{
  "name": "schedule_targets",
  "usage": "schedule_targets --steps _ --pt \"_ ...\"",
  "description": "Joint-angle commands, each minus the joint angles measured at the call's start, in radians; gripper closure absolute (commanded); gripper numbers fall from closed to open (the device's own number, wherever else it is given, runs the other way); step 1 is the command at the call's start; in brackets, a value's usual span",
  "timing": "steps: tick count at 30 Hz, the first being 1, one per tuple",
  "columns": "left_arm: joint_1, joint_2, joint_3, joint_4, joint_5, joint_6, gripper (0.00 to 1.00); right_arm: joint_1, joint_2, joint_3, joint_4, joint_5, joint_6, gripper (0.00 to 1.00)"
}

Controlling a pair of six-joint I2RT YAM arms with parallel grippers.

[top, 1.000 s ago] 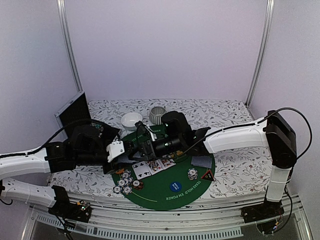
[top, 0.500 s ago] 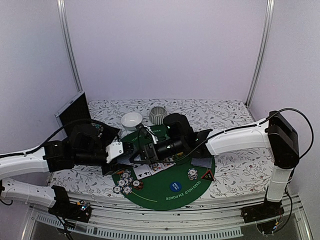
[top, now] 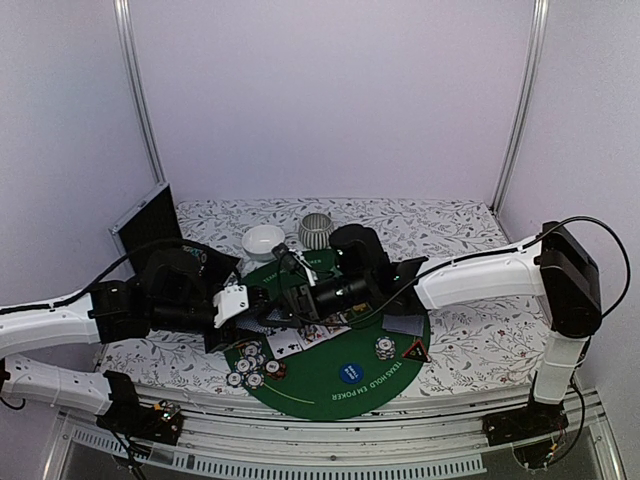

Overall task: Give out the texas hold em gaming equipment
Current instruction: Pass from the right arm to the left, then pick up the poker card from the face-down deck piles.

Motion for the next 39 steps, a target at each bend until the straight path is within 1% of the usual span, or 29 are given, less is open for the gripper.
schedule_targets --steps 1,3,5,10,17,24,27,31,35,39 --pt "-0.003 0.004 0.029 -0.002 0.017 -0.013 0.69 -0.006 -0.041 -0.005 0.026 0.013 -0.019 0.35" --pt "-0.004 0.004 0.029 -0.004 0.018 -0.013 0.69 -0.008 -0.036 0.001 0.031 0.024 -0.020 0.32" --pt "-0.003 0.004 0.030 -0.003 0.018 -0.013 0.69 -0.009 -0.028 0.008 0.028 0.041 -0.022 0.31" --pt "-0.003 0.001 0.030 -0.004 0.020 -0.013 0.70 -0.026 -0.035 -0.015 0.013 0.106 -0.013 0.33" --pt "-0.003 0.000 0.030 0.000 0.014 -0.012 0.70 -0.034 -0.071 -0.065 -0.017 0.126 -0.025 0.39" --pt "-0.003 0.001 0.029 0.000 0.009 -0.013 0.70 -0.034 -0.103 -0.063 -0.061 0.138 -0.049 0.45" --pt "-0.003 0.000 0.029 0.000 0.009 -0.013 0.71 -0.034 -0.112 -0.061 -0.079 0.149 -0.058 0.50" --pt "-0.004 -0.001 0.027 -0.001 0.008 -0.015 0.70 -0.034 -0.107 -0.047 -0.104 0.127 -0.060 0.53" --pt "-0.004 -0.001 0.028 0.000 0.007 -0.015 0.70 -0.033 -0.109 -0.047 -0.107 0.109 -0.057 0.52" --pt "-0.003 -0.004 0.027 0.000 0.008 -0.014 0.71 -0.033 -0.110 -0.047 -0.108 0.103 -0.061 0.46"
